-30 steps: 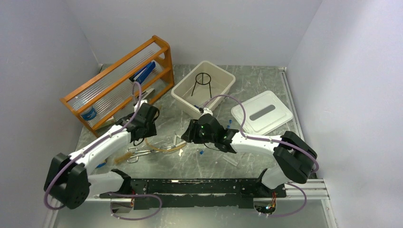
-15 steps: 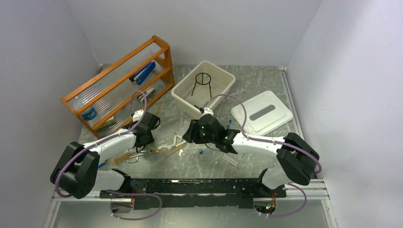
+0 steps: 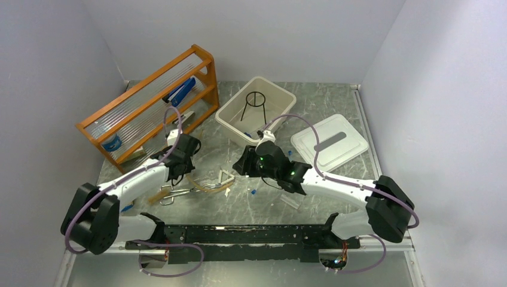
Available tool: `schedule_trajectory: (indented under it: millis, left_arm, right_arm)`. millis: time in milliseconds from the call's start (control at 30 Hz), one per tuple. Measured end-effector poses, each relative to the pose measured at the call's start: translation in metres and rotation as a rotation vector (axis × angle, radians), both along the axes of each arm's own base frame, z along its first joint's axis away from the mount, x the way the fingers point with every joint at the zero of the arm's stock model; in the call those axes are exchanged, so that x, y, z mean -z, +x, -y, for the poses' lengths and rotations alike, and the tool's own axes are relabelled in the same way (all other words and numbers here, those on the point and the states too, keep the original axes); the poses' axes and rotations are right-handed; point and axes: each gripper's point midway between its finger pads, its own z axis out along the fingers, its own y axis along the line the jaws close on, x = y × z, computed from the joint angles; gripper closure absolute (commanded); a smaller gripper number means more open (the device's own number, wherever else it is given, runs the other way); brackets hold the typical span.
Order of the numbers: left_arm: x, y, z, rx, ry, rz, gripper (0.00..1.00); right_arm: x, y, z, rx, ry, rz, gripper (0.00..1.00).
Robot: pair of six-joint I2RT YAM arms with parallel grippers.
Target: Organize the chemistry lab equipment
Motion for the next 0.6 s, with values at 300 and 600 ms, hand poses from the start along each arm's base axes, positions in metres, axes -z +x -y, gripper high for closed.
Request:
schedule_trajectory:
  millis: [300, 600]
  left_arm:
    - [-0.091, 0.03, 0.021, 0.079, -0.097, 0.194, 0.95]
    - [-0.102, 0.027, 0.036, 0.194, -0.138, 0.194, 0.95]
  right_arm:
    - [-0.029, 0.005, 0.009, 0.04, 0.03, 0.064, 0.53]
    - [-0.04, 0.009, 0.016, 0.072, 0.038, 0.093, 0.52]
